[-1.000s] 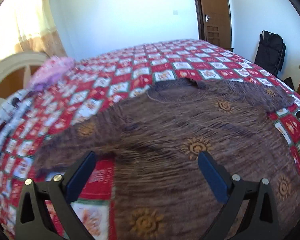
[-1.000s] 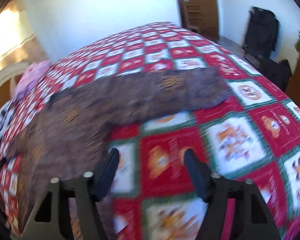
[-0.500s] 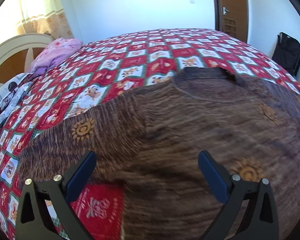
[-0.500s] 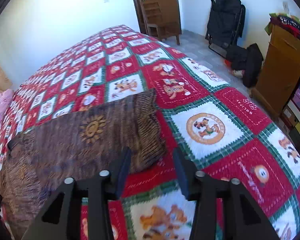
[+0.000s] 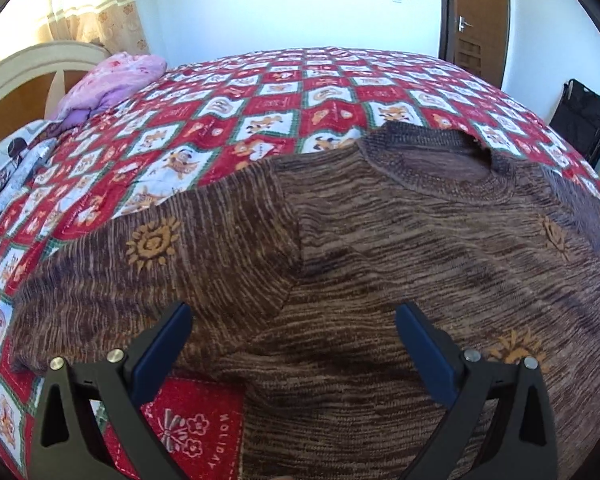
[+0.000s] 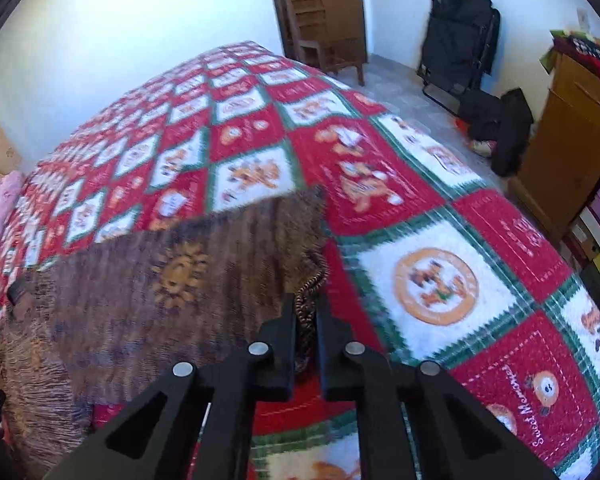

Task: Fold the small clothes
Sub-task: 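Grasp the sleeve cuff of the brown sweater with the right gripper, then fold the held sleeve across the sweater body with the right gripper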

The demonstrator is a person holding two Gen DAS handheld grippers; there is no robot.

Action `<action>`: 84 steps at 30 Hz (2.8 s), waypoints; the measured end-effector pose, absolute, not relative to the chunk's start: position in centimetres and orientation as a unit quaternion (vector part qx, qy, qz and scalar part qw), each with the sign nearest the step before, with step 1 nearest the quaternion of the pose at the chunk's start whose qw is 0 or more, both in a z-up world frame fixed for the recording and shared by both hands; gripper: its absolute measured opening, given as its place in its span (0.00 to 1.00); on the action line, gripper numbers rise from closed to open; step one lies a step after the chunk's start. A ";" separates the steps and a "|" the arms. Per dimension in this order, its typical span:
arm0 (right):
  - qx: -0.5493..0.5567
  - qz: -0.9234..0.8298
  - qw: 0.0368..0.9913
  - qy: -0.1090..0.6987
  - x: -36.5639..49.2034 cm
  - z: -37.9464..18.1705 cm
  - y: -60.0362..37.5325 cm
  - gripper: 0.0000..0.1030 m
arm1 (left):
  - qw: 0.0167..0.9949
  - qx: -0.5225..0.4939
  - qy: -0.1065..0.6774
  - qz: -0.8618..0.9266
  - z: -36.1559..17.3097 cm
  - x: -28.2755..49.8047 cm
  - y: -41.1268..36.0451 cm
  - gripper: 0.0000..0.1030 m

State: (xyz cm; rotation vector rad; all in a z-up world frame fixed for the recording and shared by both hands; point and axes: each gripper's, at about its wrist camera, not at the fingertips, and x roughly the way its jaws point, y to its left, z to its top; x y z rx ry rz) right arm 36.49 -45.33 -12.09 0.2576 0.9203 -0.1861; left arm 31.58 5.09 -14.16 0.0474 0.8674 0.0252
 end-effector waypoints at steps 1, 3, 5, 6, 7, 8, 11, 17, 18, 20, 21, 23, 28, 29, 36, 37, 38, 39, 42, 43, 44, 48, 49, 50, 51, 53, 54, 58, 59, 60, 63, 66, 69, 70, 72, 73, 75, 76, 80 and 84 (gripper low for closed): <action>0.119 -0.084 0.886 0.440 36.6 -11.7 -44.8 0.07 | 0.907 0.021 0.420 0.015 -14.1 31.5 5.2 1.00; 0.105 -0.067 0.894 0.431 36.8 -10.7 -43.2 0.07 | 0.907 0.012 0.420 0.012 -14.0 31.6 5.4 1.00; 0.094 -0.050 0.899 0.425 37.2 -10.0 -41.5 0.07 | 0.909 0.005 0.416 0.009 -13.8 31.4 5.7 1.00; 0.090 -0.041 0.901 0.423 37.3 -9.6 -40.6 0.07 | 0.910 0.003 0.415 0.006 -13.6 31.3 5.7 1.00; 0.084 -0.028 0.903 0.420 37.5 -9.2 -39.4 0.07 | 0.910 0.001 0.414 0.001 -13.5 31.2 5.8 1.00; 0.079 -0.019 0.905 0.418 37.7 -9.0 -38.4 0.07 | 0.911 -0.002 0.413 -0.003 -13.4 31.1 5.8 1.00; 0.063 0.016 0.908 0.413 37.9 -8.3 -34.9 0.07 | 0.912 -0.006 0.409 -0.014 -12.8 30.6 5.7 1.00; 0.033 0.093 0.906 0.412 37.6 -8.3 -26.7 0.07 | 0.918 -0.014 0.395 -0.039 -11.0 29.7 5.5 1.00; 0.029 0.105 0.904 0.413 37.4 -8.5 -25.4 0.07 | 0.918 -0.014 0.394 -0.043 -10.8 29.6 5.4 1.00; 0.018 0.129 0.899 0.418 36.9 -9.3 -22.5 0.07 | 0.919 -0.013 0.390 -0.051 -10.3 29.4 5.1 1.00; 0.014 0.139 0.896 0.421 36.7 -9.7 -21.3 0.07 | 0.919 -0.013 0.389 -0.055 -10.1 29.3 4.9 1.00; 0.003 0.156 0.891 0.427 36.3 -10.9 -18.9 0.07 | 0.921 -0.007 0.385 -0.060 -9.8 29.2 4.5 1.00; -0.006 0.197 0.870 0.452 35.8 -13.8 -15.9 0.10 | 0.920 0.006 0.385 -0.072 -9.4 29.0 3.3 1.00; -0.010 0.200 0.868 0.455 35.6 -14.1 -15.8 0.14 | 0.920 0.008 0.385 -0.076 -9.2 28.9 3.0 1.00; 0.011 0.245 0.861 0.444 31.9 -13.2 -19.1 0.70 | 0.911 0.024 0.395 -0.117 -8.9 29.0 -0.2 1.00; 0.018 0.243 0.865 0.439 31.4 -12.9 -20.3 0.70 | 0.910 0.029 0.395 -0.124 -8.8 29.0 -0.9 1.00; 0.025 0.240 0.867 0.436 31.0 -12.8 -21.2 0.70 | 0.909 0.036 0.394 -0.132 -8.6 29.0 -1.8 1.00; 0.033 0.233 0.871 0.432 30.7 -12.7 -22.4 0.70 | 0.907 0.039 0.395 -0.139 -8.5 29.0 -2.5 0.98; 0.053 0.196 0.888 0.414 30.1 -12.6 -25.7 0.70 | 0.902 0.055 0.394 -0.171 -8.1 28.9 -5.4 0.92; 0.058 0.180 0.893 0.409 29.9 -12.7 -26.7 0.70 | 0.901 0.066 0.390 -0.178 -7.9 28.8 -6.5 0.92; 0.066 0.166 0.895 0.408 29.8 -13.0 -27.7 0.70 | 0.900 0.080 0.386 -0.187 -7.7 28.7 -7.9 0.92; 0.105 0.140 0.895 0.410 29.4 -14.5 -30.1 0.70 | 0.887 0.122 0.389 -0.215 -8.1 29.1 -12.8 0.83; 0.108 0.137 0.895 0.410 29.4 -14.8 -30.3 0.70 | 0.885 0.132 0.390 -0.218 -8.3 29.3 -14.0 0.79; 0.108 0.133 0.896 0.409 29.2 -15.1 -30.4 0.70 | 0.882 0.138 0.393 -0.222 -8.6 29.5 -14.8 0.78; 0.107 0.129 0.897 0.409 29.0 -15.4 -30.5 0.70 | 0.879 0.143 0.395 -0.225 -8.9 29.7 -15.6 0.77; 0.115 0.128 0.896 0.410 28.9 -15.8 -30.9 0.70 | 0.875 0.147 0.400 -0.229 -9.4 30.3 -16.8 0.73; 0.121 0.128 0.895 0.409 28.8 -15.8 -31.1 0.70 | 0.873 0.153 0.403 -0.229 -9.8 30.7 -17.5 0.71; 0.148 0.125 0.895 0.403 28.7 -16.2 -32.3 0.70 | 0.867 0.167 0.414 -0.220 -11.2 32.4 -19.1 0.54; 0.153 0.126 0.895 0.400 28.7 -16.2 -32.5 0.70 | 0.864 0.166 0.423 -0.215 -11.9 33.1 -19.4 0.52; 0.155 0.127 0.895 0.398 28.6 -16.2 -32.6 0.70 | 0.859 0.166 0.432 -0.217 -12.5 33.6 -19.5 0.47; 0.151 0.125 0.896 0.397 28.6 -16.3 -32.4 0.70 | 0.859 0.148 0.436 -0.225 -13.4 34.4 -19.4 0.34; 0.140 0.121 0.899 0.396 28.6 -16.4 -32.1 0.71 | 0.858 0.125 0.432 -0.249 -13.0 34.3 -19.2 0.10; 0.126 0.115 0.903 0.395 28.5 -16.4 -31.6 0.71 | 0.858 0.117 0.426 -0.261 -12.5 34.0 -19.1 0.06; 0.122 0.114 0.903 0.395 28.6 -16.4 -31.5 0.71 | 0.861 0.108 0.421 -0.263 -12.2 33.9 -18.7 0.06; 0.123 0.114 0.903 0.395 28.6 -16.4 -31.6 0.72 | 0.863 0.082 0.418 -0.270 -11.5 34.2 -18.0 0.06; 0.125 0.115 0.903 0.394 28.6 -16.4 -31.7 0.72 | 0.864 0.061 0.417 -0.274 -11.0 34.4 -17.4 0.06; 0.130 0.117 0.903 0.393 28.5 -16.5 -31.8 0.72 | 0.865 0.028 0.418 -0.275 -10.3 34.9 -16.5 0.06; 0.130 0.117 0.903 0.393 28.5 -16.5 -31.8 0.72 | 0.865 0.013 0.419 -0.275 -9.9 35.0 -15.9 0.06; 0.121 0.114 0.904 0.393 28.5 -16.6 -31.6 0.72 | 0.868 -0.026 0.414 -0.274 -8.6 35.3 -13.7 0.06; 0.110 0.110 0.906 0.394 28.5 -16.6 -31.3 0.72 | 0.867 -0.046 0.416 -0.271 -8.1 35.5 -12.0 0.06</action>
